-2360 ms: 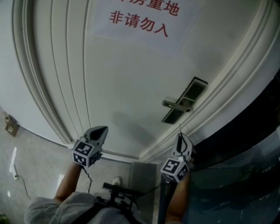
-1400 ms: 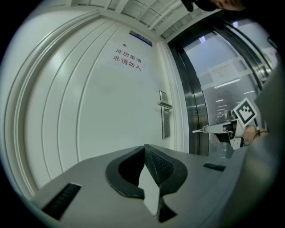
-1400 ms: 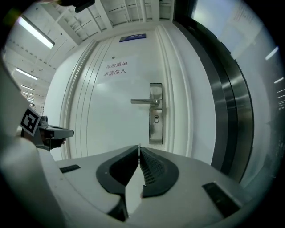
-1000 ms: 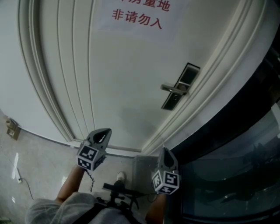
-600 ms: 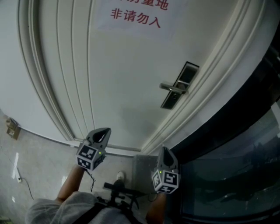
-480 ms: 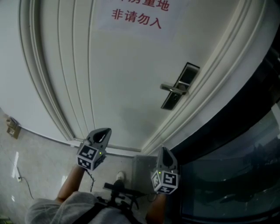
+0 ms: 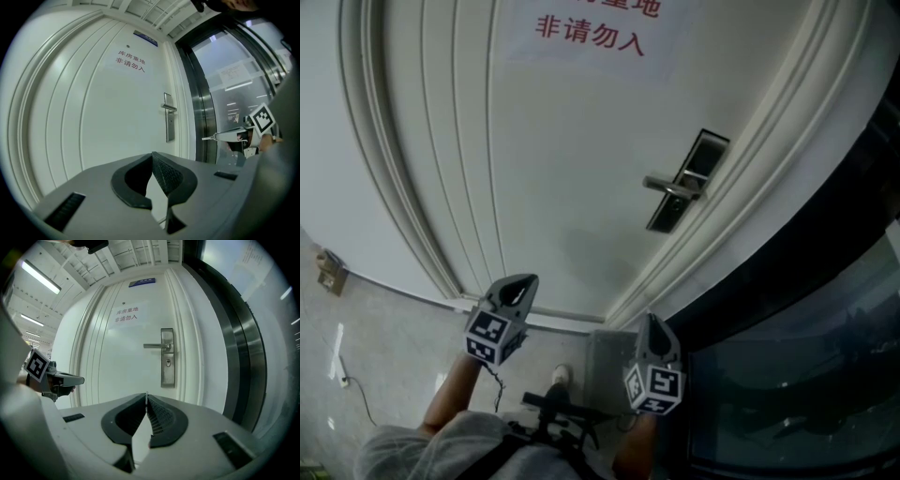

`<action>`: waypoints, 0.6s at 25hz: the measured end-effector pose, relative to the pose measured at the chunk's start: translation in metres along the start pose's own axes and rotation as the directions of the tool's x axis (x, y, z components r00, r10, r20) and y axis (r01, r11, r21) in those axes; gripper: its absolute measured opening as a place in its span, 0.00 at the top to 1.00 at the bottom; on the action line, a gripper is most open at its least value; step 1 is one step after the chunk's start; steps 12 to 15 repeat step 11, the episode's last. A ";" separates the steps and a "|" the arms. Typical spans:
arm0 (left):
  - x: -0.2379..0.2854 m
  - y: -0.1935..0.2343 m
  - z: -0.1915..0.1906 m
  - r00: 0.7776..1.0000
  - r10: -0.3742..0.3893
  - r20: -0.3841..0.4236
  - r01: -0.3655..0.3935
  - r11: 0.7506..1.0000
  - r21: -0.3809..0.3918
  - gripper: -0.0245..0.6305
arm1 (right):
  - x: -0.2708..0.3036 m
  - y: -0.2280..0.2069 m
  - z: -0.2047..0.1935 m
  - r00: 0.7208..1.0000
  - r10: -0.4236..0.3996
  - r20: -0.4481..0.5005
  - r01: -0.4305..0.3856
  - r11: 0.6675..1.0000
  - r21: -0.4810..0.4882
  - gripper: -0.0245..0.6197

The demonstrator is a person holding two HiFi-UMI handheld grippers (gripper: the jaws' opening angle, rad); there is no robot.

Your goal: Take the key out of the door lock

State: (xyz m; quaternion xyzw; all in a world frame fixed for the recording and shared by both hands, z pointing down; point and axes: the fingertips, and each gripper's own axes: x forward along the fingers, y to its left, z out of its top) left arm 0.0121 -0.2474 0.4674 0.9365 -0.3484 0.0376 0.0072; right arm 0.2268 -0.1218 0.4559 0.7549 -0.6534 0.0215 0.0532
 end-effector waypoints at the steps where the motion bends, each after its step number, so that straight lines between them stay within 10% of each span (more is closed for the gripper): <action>1: 0.000 -0.001 0.000 1.000 0.000 -0.001 0.000 1.000 0.000 0.95 | 0.000 0.000 0.000 1.000 0.000 0.000 0.000 1.000 0.001 0.93; 15: 0.007 -0.005 0.001 1.000 -0.007 -0.002 0.007 1.000 -0.001 0.95 | 0.006 -0.001 -0.005 1.000 0.020 -0.006 -0.020 1.000 -0.011 0.93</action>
